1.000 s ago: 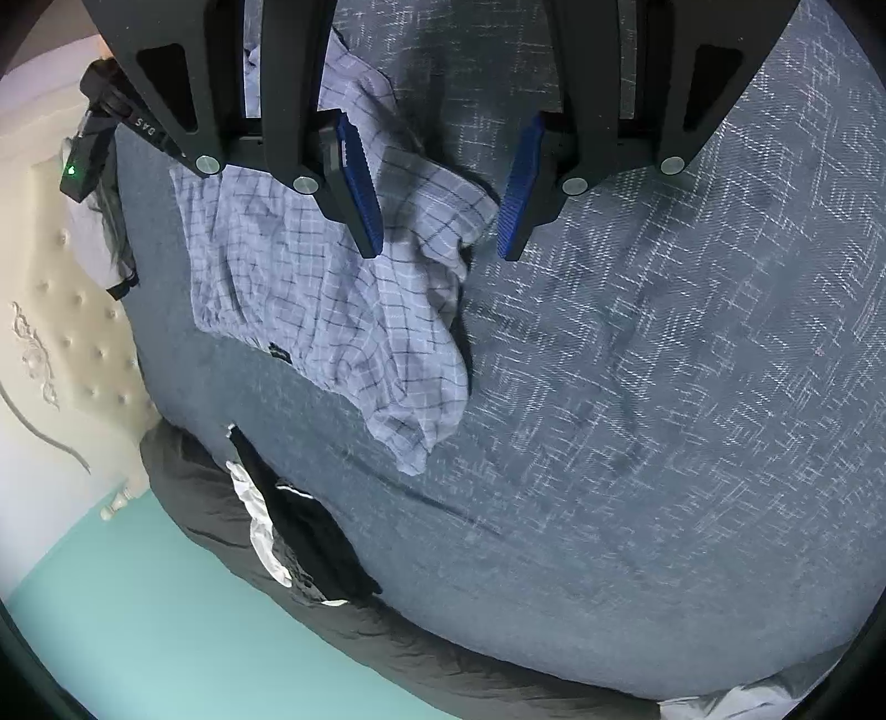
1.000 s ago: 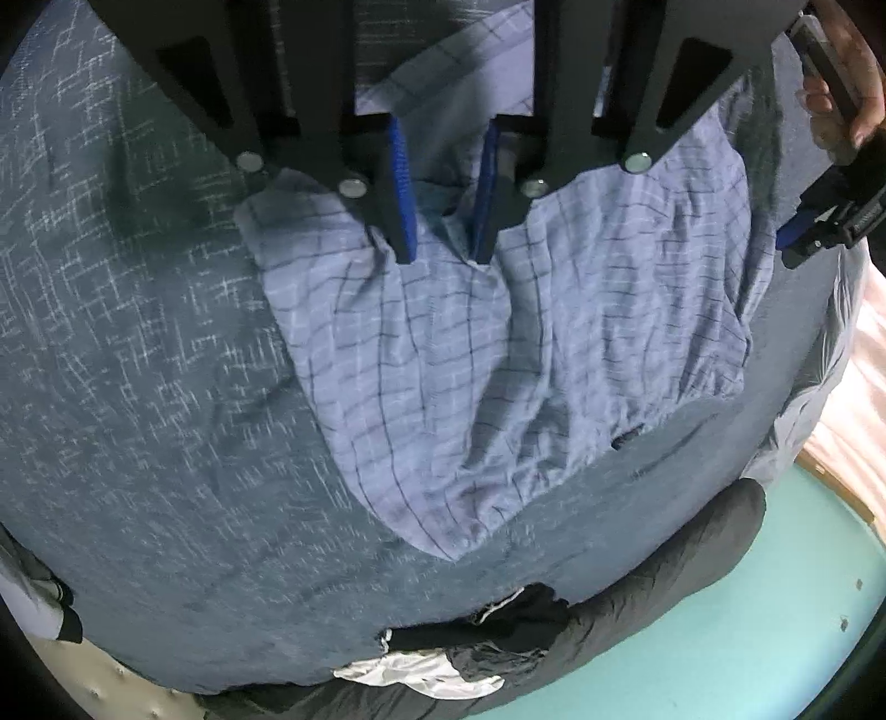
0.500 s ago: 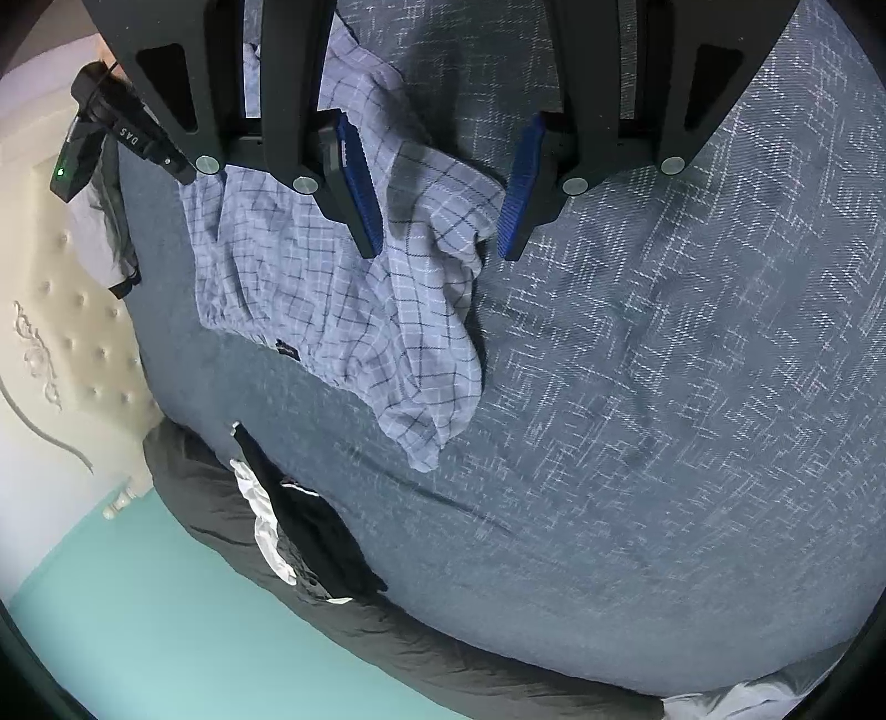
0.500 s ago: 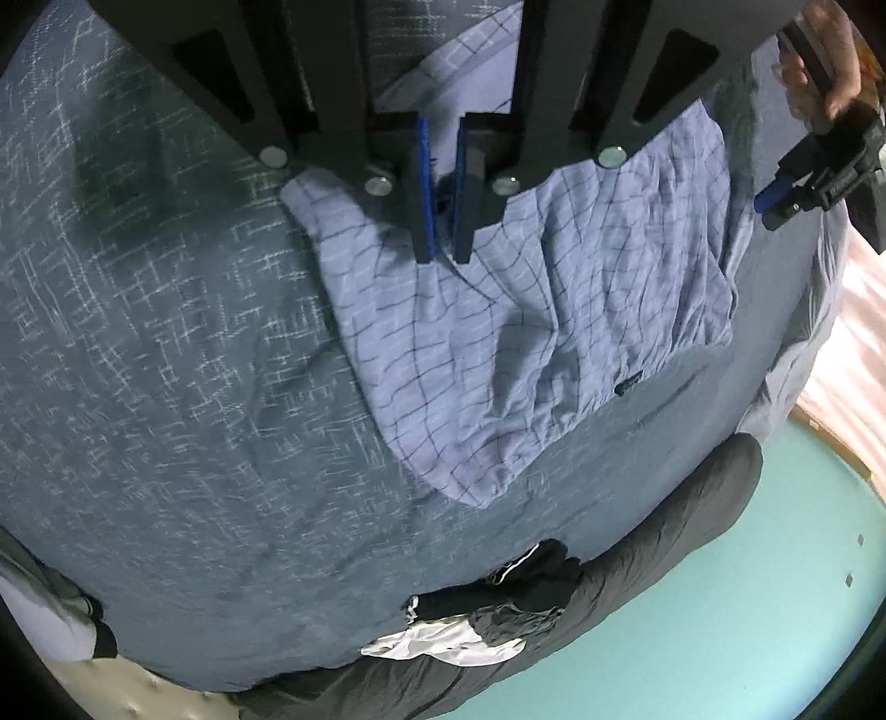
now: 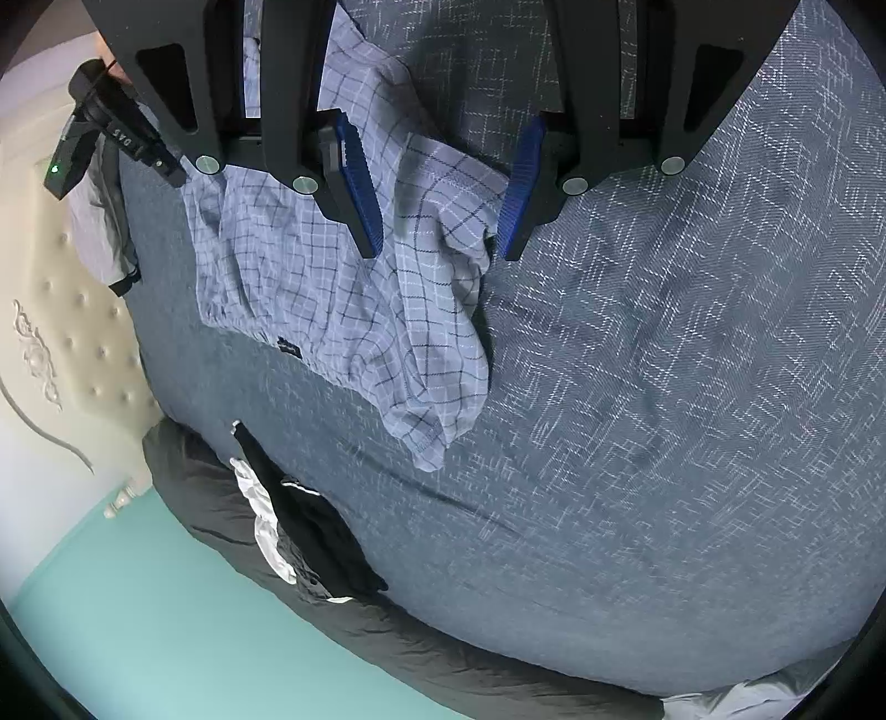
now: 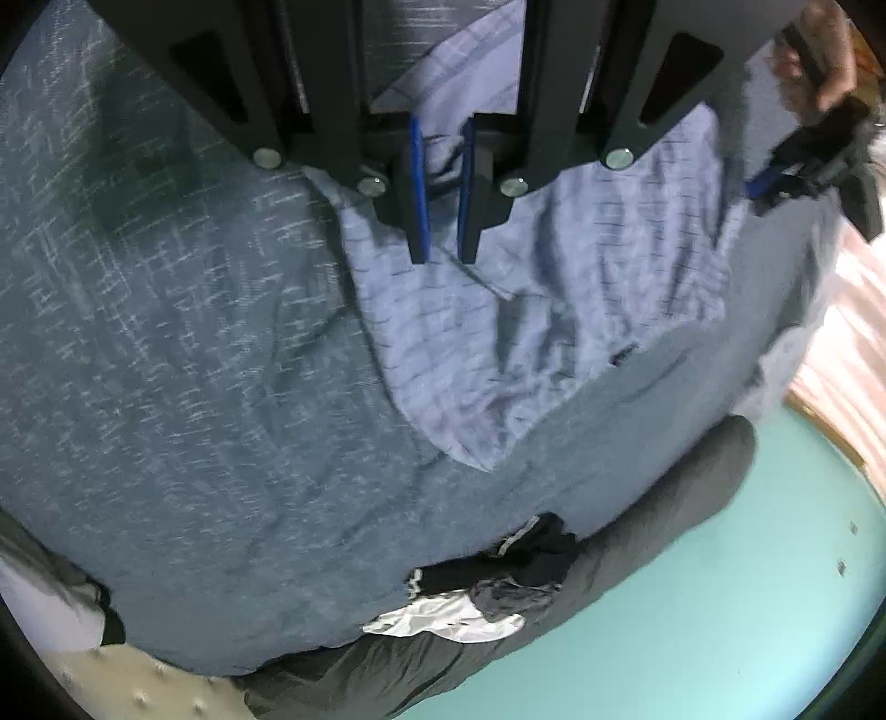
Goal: Fold clothes
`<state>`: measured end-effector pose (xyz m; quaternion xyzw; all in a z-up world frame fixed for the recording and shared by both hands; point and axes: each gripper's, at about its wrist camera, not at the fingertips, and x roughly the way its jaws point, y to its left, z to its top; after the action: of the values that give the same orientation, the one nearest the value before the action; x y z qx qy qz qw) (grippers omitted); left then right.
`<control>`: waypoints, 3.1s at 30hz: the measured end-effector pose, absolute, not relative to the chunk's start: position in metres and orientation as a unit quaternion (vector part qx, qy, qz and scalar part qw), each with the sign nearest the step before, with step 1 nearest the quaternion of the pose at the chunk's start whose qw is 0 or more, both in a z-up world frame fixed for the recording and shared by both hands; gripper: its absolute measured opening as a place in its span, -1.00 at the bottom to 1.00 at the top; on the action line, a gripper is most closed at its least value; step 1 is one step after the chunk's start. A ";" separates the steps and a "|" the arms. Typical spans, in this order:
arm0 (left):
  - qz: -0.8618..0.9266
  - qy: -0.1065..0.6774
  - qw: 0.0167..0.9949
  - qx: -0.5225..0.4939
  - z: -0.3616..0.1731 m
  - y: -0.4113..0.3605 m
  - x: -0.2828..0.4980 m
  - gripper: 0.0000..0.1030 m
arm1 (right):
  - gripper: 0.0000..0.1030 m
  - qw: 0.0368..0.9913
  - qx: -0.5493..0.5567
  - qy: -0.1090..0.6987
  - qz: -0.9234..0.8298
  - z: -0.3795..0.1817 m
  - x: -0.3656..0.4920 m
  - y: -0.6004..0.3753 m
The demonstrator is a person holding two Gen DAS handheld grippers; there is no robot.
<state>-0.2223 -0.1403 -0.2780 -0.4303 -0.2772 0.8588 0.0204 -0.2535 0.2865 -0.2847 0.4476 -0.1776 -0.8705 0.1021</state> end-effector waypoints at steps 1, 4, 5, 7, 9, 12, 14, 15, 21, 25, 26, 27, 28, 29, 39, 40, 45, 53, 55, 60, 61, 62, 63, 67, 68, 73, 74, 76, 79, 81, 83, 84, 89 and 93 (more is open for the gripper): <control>0.859 -0.277 0.020 -0.430 -0.278 -0.140 -0.223 -0.09 | -0.81 0.094 0.449 -0.180 -0.870 -0.286 -0.254 0.288; 0.859 -0.277 0.022 -0.430 -0.279 -0.142 -0.225 -0.09 | -0.81 0.098 0.457 -0.189 -0.863 -0.292 -0.256 0.291; 0.859 -0.277 0.023 -0.430 -0.279 -0.141 -0.225 -0.09 | -0.81 0.105 0.459 -0.191 -0.861 -0.292 -0.257 0.288; 0.859 -0.277 0.024 -0.430 -0.279 -0.141 -0.225 -0.09 | -0.81 0.120 0.463 -0.190 -0.858 -0.293 -0.254 0.282; 0.860 -0.276 0.025 -0.430 -0.279 -0.141 -0.224 -0.09 | -0.81 0.130 0.470 -0.180 -0.854 -0.296 -0.255 0.273; 0.859 -0.276 0.024 -0.430 -0.279 -0.141 -0.224 -0.09 | -0.81 0.147 0.473 -0.174 -0.851 -0.297 -0.255 0.264; 0.859 -0.276 0.024 -0.430 -0.279 -0.142 -0.223 -0.09 | -0.81 0.154 0.472 -0.161 -0.853 -0.296 -0.255 0.257; 0.859 -0.276 0.024 -0.430 -0.279 -0.141 -0.224 -0.09 | -0.81 0.155 0.470 -0.157 -0.854 -0.295 -0.255 0.255; 0.859 -0.276 0.024 -0.431 -0.278 -0.139 -0.224 -0.09 | -0.81 0.177 0.475 -0.146 -0.849 -0.294 -0.256 0.241; 0.860 -0.277 0.023 -0.429 -0.278 -0.139 -0.223 -0.09 | -0.81 0.169 0.463 -0.166 -0.854 -0.292 -0.260 0.248; 0.859 -0.277 0.023 -0.429 -0.278 -0.139 -0.223 -0.09 | -0.81 0.163 0.459 -0.170 -0.856 -0.292 -0.261 0.251; 0.859 -0.276 0.023 -0.430 -0.278 -0.139 -0.223 -0.09 | -0.81 0.158 0.456 -0.174 -0.858 -0.291 -0.262 0.255; 0.859 -0.276 0.023 -0.430 -0.279 -0.139 -0.223 -0.09 | -0.81 0.155 0.456 -0.177 -0.859 -0.291 -0.262 0.257; 0.859 -0.276 0.023 -0.430 -0.279 -0.138 -0.223 -0.09 | -0.81 0.153 0.459 -0.178 -0.857 -0.292 -0.261 0.259; 0.858 -0.275 0.026 -0.432 -0.280 -0.136 -0.225 -0.09 | -0.81 0.141 0.493 -0.147 -0.846 -0.305 -0.267 0.247; 0.858 -0.275 0.026 -0.432 -0.279 -0.136 -0.225 -0.09 | -0.81 0.132 0.496 -0.145 -0.846 -0.307 -0.267 0.250; 0.858 -0.275 0.026 -0.433 -0.279 -0.136 -0.226 -0.09 | -0.79 0.131 0.495 -0.149 -0.846 -0.306 -0.271 0.252; 0.859 -0.273 0.027 -0.433 -0.280 -0.135 -0.226 -0.08 | -0.57 0.128 0.492 -0.146 -0.849 -0.309 -0.277 0.252; 0.858 -0.274 0.027 -0.433 -0.280 -0.135 -0.226 -0.09 | -0.57 0.126 0.495 -0.132 -0.849 -0.309 -0.277 0.250; 0.859 -0.273 0.027 -0.433 -0.280 -0.135 -0.226 -0.08 | -0.40 0.130 0.506 -0.087 -0.848 -0.314 -0.277 0.233; 0.859 -0.273 0.027 -0.433 -0.280 -0.135 -0.226 -0.08 | -0.40 0.131 0.507 -0.081 -0.848 -0.315 -0.278 0.230; 0.859 -0.273 0.027 -0.433 -0.280 -0.135 -0.226 -0.08 | -0.40 0.131 0.506 -0.076 -0.849 -0.316 -0.279 0.229; 0.859 -0.273 0.027 -0.433 -0.280 -0.135 -0.226 -0.08 | -0.40 0.131 0.504 -0.072 -0.851 -0.316 -0.279 0.228; 0.858 -0.273 0.027 -0.434 -0.280 -0.136 -0.226 -0.08 | -0.70 0.125 0.502 -0.064 -0.854 -0.316 -0.269 0.225; 0.859 -0.273 0.027 -0.434 -0.280 -0.136 -0.226 -0.08 | -0.82 0.125 0.501 -0.068 -0.853 -0.316 -0.267 0.229; 0.859 -0.273 0.027 -0.433 -0.280 -0.137 -0.226 -0.08 | -0.95 0.134 0.491 -0.079 -0.857 -0.309 -0.259 0.244; 0.859 -0.273 0.026 -0.432 -0.279 -0.137 -0.226 -0.08 | -0.95 0.134 0.485 -0.083 -0.860 -0.305 -0.258 0.246; 0.860 -0.273 0.026 -0.431 -0.279 -0.137 -0.225 -0.08 | -0.95 0.133 0.473 -0.092 -0.866 -0.298 -0.256 0.252; 0.858 -0.277 0.025 -0.432 -0.280 -0.139 -0.225 -0.08 | -0.96 0.130 0.456 -0.114 -0.873 -0.286 -0.254 0.266; 0.857 -0.279 0.023 -0.432 -0.281 -0.140 -0.225 -0.08 | -0.96 0.124 0.446 -0.127 -0.877 -0.280 -0.250 0.280; 0.858 -0.279 0.021 -0.431 -0.280 -0.142 -0.225 -0.08 | -0.96 0.117 0.440 -0.142 -0.879 -0.275 -0.249 0.289; 0.858 -0.279 0.020 -0.431 -0.280 -0.142 -0.225 -0.08 | -0.96 0.111 0.436 -0.149 -0.881 -0.272 -0.249 0.295; 0.858 -0.280 0.018 -0.431 -0.281 -0.142 -0.225 -0.08 | -0.96 0.085 0.416 -0.177 -0.888 -0.259 -0.259 0.331; 0.852 -0.289 0.019 -0.436 -0.284 -0.144 -0.225 -0.07 | -0.96 0.077 0.412 -0.191 -0.887 -0.263 -0.264 0.339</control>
<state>-0.2255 -0.1440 -0.2844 -0.4357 -0.2890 0.8523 0.0186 -0.2645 0.3388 -0.2625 0.4120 -0.1915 -0.8875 0.0774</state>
